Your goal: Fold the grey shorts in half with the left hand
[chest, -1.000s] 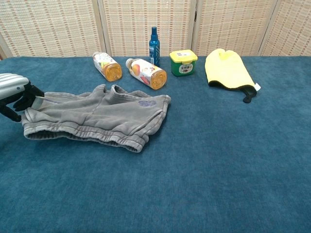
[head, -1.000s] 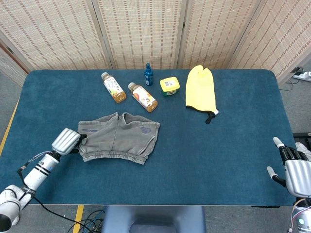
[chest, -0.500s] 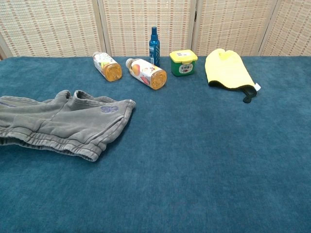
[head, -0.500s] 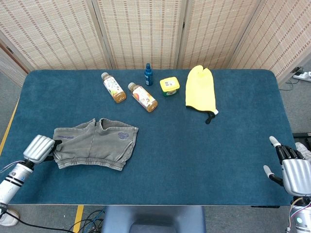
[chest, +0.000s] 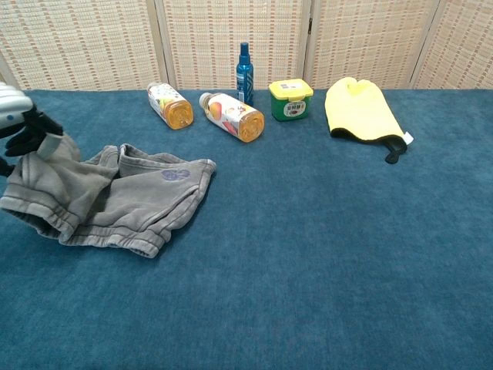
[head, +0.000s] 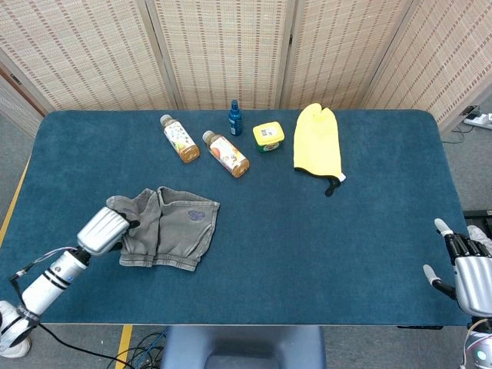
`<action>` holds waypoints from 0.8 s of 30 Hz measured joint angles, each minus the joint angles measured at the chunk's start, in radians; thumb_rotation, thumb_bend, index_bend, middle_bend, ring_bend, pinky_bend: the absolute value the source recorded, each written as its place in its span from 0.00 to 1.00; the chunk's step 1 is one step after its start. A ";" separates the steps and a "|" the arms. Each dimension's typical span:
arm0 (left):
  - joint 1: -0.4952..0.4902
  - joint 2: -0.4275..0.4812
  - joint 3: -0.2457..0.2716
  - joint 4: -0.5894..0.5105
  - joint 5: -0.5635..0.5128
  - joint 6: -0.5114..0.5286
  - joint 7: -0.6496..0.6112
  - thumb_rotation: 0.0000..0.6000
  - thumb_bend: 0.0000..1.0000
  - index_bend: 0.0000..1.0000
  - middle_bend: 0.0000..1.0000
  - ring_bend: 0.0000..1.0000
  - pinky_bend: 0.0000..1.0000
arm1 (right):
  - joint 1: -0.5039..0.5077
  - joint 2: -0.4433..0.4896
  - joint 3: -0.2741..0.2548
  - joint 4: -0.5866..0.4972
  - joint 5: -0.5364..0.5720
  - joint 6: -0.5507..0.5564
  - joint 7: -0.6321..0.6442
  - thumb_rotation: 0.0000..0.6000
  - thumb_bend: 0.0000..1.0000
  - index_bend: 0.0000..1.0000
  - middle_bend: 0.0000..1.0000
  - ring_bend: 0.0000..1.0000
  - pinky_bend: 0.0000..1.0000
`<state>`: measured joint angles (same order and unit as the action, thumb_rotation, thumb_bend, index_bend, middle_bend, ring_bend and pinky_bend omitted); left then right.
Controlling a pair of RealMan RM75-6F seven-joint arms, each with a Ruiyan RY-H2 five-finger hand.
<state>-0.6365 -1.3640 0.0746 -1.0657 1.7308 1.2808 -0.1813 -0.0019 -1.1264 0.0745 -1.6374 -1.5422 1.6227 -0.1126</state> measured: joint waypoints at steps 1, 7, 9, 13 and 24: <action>-0.018 0.006 -0.008 -0.026 0.008 -0.009 0.019 1.00 0.47 0.70 0.86 0.75 0.82 | -0.002 0.001 0.000 0.000 0.001 0.001 0.000 1.00 0.24 0.08 0.27 0.31 0.32; -0.099 0.028 -0.048 -0.150 0.034 -0.063 0.102 1.00 0.46 0.69 0.86 0.75 0.82 | -0.014 0.005 -0.002 -0.005 0.004 0.014 -0.003 1.00 0.24 0.08 0.27 0.31 0.32; -0.121 0.030 -0.058 -0.184 0.037 -0.090 0.128 1.00 0.46 0.69 0.86 0.75 0.82 | -0.018 0.006 -0.002 -0.006 0.006 0.016 -0.004 1.00 0.24 0.08 0.27 0.31 0.32; -0.160 0.020 -0.077 -0.238 0.037 -0.147 0.198 1.00 0.47 0.69 0.86 0.75 0.82 | -0.023 0.008 -0.003 -0.007 0.009 0.018 -0.005 1.00 0.24 0.08 0.27 0.31 0.32; -0.218 -0.069 -0.120 -0.272 -0.055 -0.307 0.400 1.00 0.46 0.65 0.85 0.75 0.82 | -0.038 0.015 -0.006 -0.012 0.018 0.025 -0.011 1.00 0.24 0.08 0.27 0.31 0.32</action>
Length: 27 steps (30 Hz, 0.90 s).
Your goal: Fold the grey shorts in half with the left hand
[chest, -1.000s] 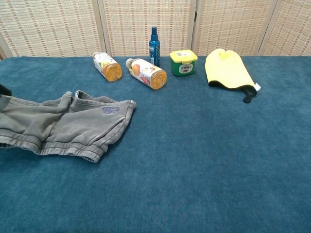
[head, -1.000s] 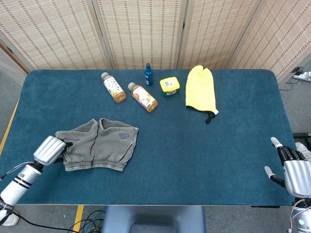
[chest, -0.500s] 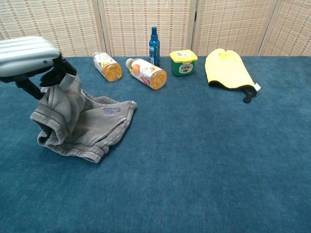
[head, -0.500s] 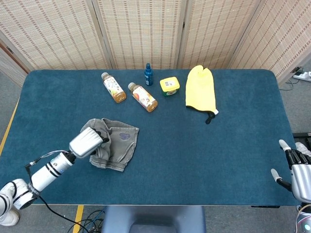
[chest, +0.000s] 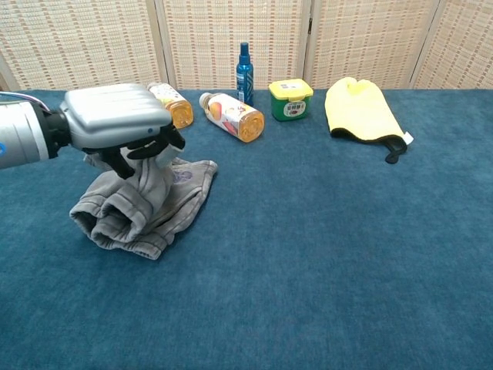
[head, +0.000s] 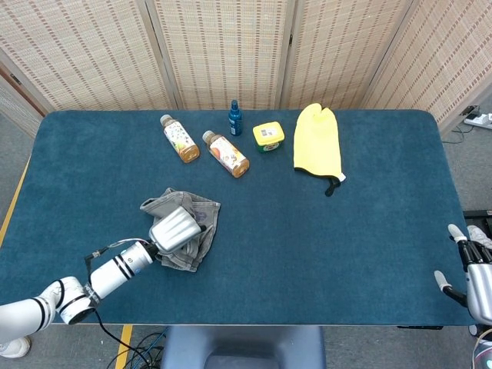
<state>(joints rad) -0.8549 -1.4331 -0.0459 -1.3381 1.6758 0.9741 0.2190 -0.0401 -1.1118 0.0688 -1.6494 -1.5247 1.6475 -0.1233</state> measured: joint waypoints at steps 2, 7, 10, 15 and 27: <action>-0.002 -0.014 -0.008 -0.001 -0.018 -0.008 0.037 1.00 0.45 0.55 0.85 0.75 0.82 | -0.003 0.001 0.000 0.000 0.003 0.001 0.001 1.00 0.24 0.08 0.27 0.32 0.32; 0.002 -0.039 -0.030 -0.017 -0.089 -0.030 0.161 1.00 0.34 0.30 0.84 0.74 0.82 | -0.006 0.001 0.001 0.002 0.005 0.002 0.003 1.00 0.24 0.08 0.27 0.32 0.32; 0.010 -0.052 -0.046 -0.037 -0.142 -0.034 0.230 1.00 0.30 0.20 0.83 0.73 0.82 | -0.008 0.001 0.002 0.004 0.006 0.002 0.005 1.00 0.24 0.08 0.28 0.32 0.32; 0.022 -0.053 -0.057 -0.090 -0.194 -0.037 0.281 1.00 0.25 0.15 0.82 0.72 0.82 | -0.010 -0.001 0.003 0.006 0.008 0.002 0.007 1.00 0.24 0.08 0.28 0.32 0.32; 0.042 -0.019 0.001 -0.151 -0.226 -0.077 0.308 1.00 0.25 0.25 0.79 0.70 0.82 | -0.007 -0.005 0.007 0.011 0.011 -0.006 0.010 1.00 0.24 0.08 0.28 0.32 0.32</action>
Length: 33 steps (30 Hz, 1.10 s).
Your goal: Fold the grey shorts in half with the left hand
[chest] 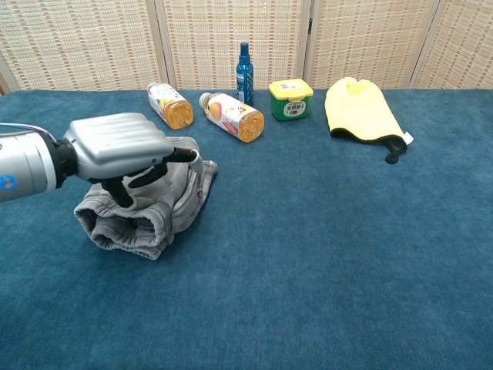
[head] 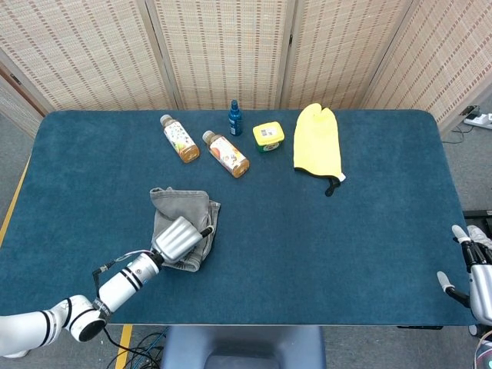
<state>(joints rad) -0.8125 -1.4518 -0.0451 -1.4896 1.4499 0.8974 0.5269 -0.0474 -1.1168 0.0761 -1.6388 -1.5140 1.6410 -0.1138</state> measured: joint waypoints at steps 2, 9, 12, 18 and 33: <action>0.003 -0.001 0.018 -0.001 0.015 -0.003 -0.005 1.00 0.25 0.26 0.79 0.70 0.82 | 0.000 -0.001 0.000 0.001 -0.002 0.000 0.001 1.00 0.24 0.08 0.28 0.32 0.32; 0.005 -0.016 0.028 0.000 0.027 -0.001 -0.013 1.00 0.25 0.26 0.79 0.70 0.82 | -0.002 -0.001 0.002 0.002 -0.003 0.003 0.003 1.00 0.24 0.08 0.28 0.32 0.32; 0.012 -0.004 0.017 -0.017 0.027 0.028 -0.031 1.00 0.25 0.25 0.78 0.69 0.82 | -0.003 -0.002 0.002 0.002 -0.003 0.004 0.004 1.00 0.24 0.08 0.28 0.32 0.32; 0.038 0.064 -0.006 -0.074 0.020 0.083 -0.096 1.00 0.25 0.23 0.72 0.64 0.81 | -0.003 -0.004 0.005 0.008 -0.002 0.005 0.009 1.00 0.24 0.08 0.28 0.32 0.32; 0.230 0.187 -0.022 -0.111 -0.197 0.227 -0.205 1.00 0.25 0.22 0.50 0.42 0.59 | 0.031 0.025 0.012 0.006 0.001 -0.052 0.007 1.00 0.28 0.08 0.27 0.27 0.32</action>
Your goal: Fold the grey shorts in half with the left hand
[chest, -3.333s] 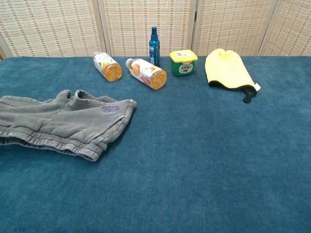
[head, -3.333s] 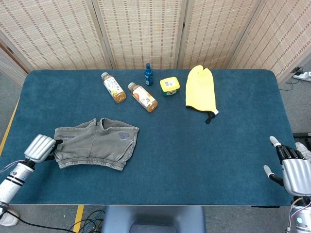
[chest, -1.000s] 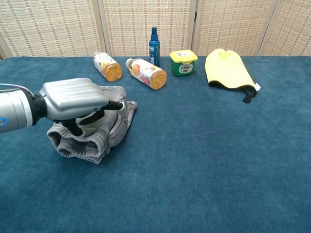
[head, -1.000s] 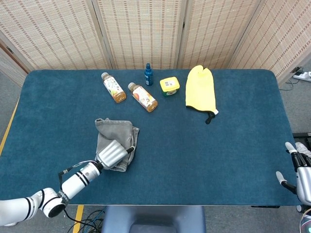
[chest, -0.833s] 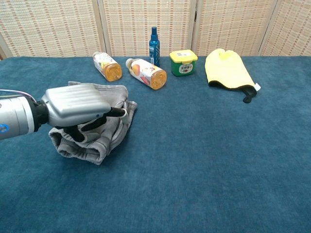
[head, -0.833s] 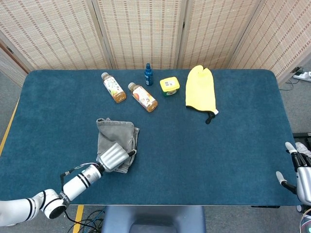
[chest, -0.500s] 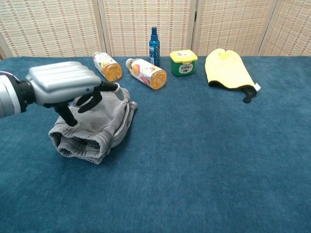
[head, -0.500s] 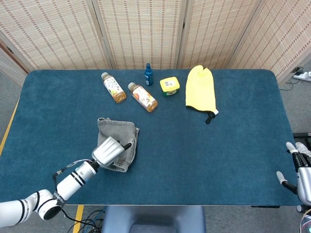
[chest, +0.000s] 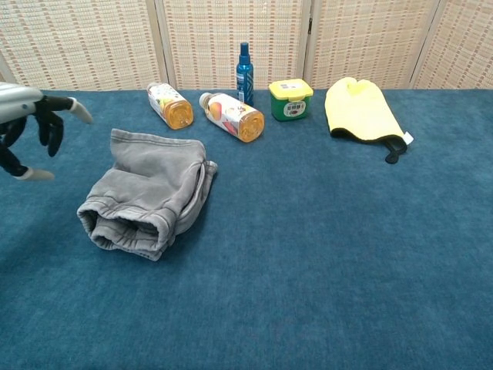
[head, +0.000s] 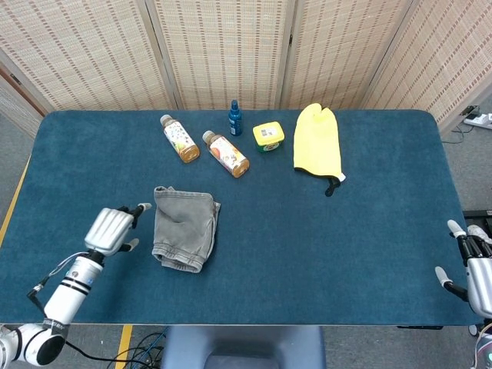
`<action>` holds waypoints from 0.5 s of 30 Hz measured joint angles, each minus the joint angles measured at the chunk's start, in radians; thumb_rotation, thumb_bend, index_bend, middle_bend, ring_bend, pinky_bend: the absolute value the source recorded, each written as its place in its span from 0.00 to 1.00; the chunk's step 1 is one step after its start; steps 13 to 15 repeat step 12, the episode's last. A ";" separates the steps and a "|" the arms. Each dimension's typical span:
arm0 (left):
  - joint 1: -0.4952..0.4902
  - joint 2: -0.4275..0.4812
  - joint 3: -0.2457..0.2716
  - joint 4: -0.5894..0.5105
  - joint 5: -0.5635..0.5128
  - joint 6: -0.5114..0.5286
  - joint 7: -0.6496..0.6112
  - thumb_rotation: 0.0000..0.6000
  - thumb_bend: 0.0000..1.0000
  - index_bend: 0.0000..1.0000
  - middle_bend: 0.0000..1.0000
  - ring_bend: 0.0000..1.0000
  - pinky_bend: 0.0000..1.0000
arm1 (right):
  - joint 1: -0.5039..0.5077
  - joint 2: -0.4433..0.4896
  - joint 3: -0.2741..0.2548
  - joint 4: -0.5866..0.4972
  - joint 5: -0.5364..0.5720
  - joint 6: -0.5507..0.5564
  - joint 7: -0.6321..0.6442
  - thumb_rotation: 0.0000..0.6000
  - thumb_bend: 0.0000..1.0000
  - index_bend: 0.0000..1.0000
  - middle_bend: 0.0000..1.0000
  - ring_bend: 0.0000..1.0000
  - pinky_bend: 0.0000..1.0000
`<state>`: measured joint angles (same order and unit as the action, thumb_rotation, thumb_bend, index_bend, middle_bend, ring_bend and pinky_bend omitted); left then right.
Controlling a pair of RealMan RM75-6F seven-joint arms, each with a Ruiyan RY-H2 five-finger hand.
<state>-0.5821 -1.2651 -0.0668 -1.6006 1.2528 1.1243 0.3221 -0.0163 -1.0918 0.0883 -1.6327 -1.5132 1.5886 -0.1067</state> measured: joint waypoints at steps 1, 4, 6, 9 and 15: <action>0.020 0.004 0.001 0.003 -0.009 0.020 -0.015 1.00 0.25 0.22 0.48 0.41 0.56 | 0.004 0.001 0.000 0.000 -0.001 -0.007 0.003 1.00 0.29 0.08 0.27 0.27 0.32; 0.072 0.011 0.003 0.011 -0.020 0.076 -0.054 1.00 0.25 0.22 0.44 0.38 0.51 | 0.018 0.004 -0.003 0.002 -0.005 -0.030 0.019 1.00 0.29 0.08 0.26 0.26 0.32; 0.105 0.013 0.006 0.015 -0.023 0.111 -0.083 1.00 0.25 0.22 0.42 0.36 0.50 | 0.027 0.006 -0.004 0.004 -0.010 -0.044 0.033 1.00 0.30 0.08 0.26 0.26 0.32; 0.161 0.016 0.016 0.024 -0.020 0.166 -0.130 1.00 0.25 0.22 0.41 0.35 0.48 | 0.039 0.006 -0.007 0.012 -0.020 -0.056 0.053 1.00 0.30 0.08 0.26 0.26 0.32; 0.212 0.023 0.031 0.033 -0.012 0.205 -0.171 1.00 0.25 0.23 0.41 0.35 0.47 | 0.050 0.002 -0.009 0.024 -0.028 -0.067 0.070 1.00 0.30 0.08 0.26 0.26 0.32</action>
